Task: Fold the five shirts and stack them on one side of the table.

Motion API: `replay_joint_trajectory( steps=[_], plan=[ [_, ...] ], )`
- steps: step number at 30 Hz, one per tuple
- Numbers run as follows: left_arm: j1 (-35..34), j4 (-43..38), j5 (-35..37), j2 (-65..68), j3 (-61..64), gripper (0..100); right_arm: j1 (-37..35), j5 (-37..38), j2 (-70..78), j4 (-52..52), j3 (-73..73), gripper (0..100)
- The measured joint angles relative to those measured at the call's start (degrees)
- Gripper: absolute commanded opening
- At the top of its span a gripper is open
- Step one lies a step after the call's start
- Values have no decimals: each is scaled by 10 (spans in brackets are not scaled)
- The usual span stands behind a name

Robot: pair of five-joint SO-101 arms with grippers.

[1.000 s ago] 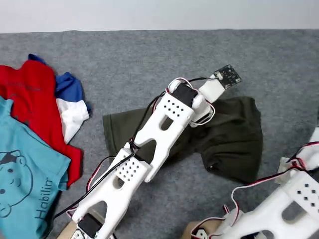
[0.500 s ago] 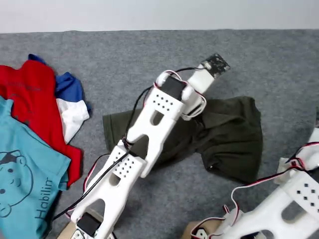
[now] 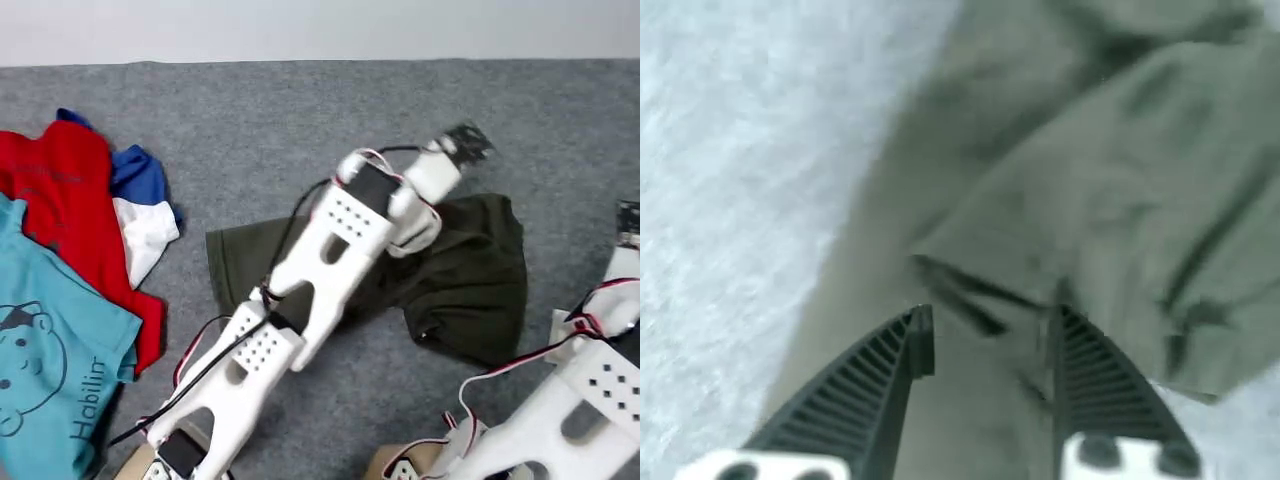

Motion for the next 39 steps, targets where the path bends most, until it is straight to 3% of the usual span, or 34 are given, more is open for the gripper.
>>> replay_joint_trajectory(
  steps=[11, 20, 29, 39],
  plan=[
    [13, -77, -7, 25, 46, 137, -4, 0, 0, -2, 2, 10],
    [-29, -155, -7, 25, 46, 137, -4, 0, 0, -2, 46, 10],
    [-11, -10, -8, 25, 2, 137, -4, 0, 0, -23, 46, 10],
    [53, -1, -11, 25, 38, 141, -11, 0, 0, -27, 46, 9]
  ],
)
